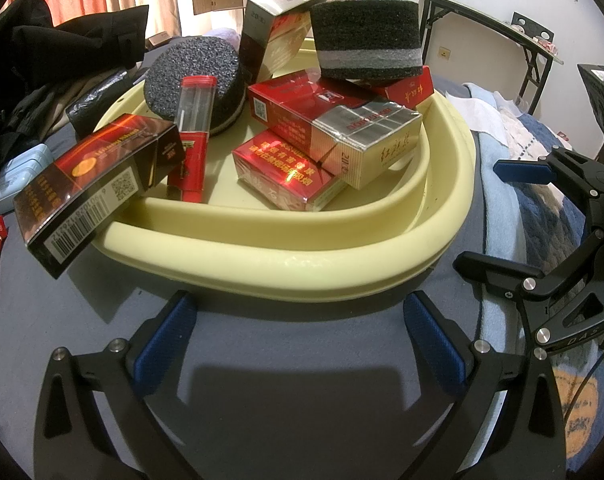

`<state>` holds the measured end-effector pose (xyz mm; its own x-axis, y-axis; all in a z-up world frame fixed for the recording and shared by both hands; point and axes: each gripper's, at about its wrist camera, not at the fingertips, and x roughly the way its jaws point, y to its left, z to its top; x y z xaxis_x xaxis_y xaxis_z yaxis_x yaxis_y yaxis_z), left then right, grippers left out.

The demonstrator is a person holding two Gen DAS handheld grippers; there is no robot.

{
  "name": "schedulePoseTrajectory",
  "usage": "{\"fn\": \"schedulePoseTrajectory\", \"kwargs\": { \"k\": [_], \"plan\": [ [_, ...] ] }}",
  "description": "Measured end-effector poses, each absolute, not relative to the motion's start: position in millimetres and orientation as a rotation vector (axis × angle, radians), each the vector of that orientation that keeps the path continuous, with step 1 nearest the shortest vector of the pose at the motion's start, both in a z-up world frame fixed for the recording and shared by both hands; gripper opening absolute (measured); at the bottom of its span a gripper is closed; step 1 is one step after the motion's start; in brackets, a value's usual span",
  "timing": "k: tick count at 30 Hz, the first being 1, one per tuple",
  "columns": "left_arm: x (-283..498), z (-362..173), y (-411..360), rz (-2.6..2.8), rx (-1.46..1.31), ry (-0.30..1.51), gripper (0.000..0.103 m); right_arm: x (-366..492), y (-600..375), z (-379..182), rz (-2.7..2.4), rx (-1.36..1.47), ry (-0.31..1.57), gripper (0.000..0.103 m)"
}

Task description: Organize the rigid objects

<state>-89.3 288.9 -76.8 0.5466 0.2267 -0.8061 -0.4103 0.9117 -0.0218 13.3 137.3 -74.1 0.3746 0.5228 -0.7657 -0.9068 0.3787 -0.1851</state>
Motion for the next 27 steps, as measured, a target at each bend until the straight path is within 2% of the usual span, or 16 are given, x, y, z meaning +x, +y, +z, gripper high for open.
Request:
{"fn": "schedulePoseTrajectory", "kwargs": {
  "k": [27],
  "plan": [
    [-88.6, -77.5, 289.6, 0.383, -0.215, 0.92, 0.103, 13.0, 137.3, -74.1, 1.008, -0.669, 0.676, 0.103]
  ]
}}
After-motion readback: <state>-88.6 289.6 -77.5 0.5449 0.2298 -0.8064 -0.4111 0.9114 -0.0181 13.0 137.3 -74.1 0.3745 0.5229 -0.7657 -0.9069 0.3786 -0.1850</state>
